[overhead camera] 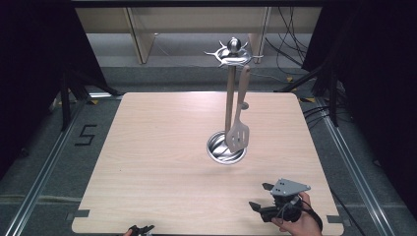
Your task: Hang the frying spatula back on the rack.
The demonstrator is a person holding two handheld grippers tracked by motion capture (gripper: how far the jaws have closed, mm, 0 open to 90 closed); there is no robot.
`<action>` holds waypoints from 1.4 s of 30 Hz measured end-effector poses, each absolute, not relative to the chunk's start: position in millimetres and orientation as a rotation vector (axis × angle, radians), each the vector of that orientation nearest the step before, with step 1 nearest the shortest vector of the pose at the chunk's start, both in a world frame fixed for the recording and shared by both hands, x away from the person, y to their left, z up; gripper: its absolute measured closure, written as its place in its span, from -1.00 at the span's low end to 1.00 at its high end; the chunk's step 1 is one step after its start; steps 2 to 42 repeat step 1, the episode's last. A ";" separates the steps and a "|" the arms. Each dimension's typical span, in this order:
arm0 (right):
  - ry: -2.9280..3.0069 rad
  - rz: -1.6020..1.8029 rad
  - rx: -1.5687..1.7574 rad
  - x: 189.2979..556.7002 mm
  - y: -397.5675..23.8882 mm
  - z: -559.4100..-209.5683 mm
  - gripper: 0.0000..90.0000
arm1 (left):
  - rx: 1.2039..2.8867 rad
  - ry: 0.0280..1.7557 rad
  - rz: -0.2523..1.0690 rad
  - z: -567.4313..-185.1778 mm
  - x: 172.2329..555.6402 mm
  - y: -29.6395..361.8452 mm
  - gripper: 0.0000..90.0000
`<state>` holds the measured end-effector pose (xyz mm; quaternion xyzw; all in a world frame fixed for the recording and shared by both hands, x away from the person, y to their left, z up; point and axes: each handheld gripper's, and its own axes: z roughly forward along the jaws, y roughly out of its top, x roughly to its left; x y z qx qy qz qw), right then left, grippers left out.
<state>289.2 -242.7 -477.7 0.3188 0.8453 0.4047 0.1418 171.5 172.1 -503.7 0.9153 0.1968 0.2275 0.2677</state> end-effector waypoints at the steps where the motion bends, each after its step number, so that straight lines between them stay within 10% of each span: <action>1: 2.437 1.167 0.925 289.1 -243.1 -477.8 -0.50 | 2.469 0.531 0.614 -503.7 171.6 172.2 -0.58; 42: 2.437 1.167 0.925 289.1 -243.1 -477.8 -0.50 | 2.469 0.531 0.614 -503.7 171.6 172.2 -0.58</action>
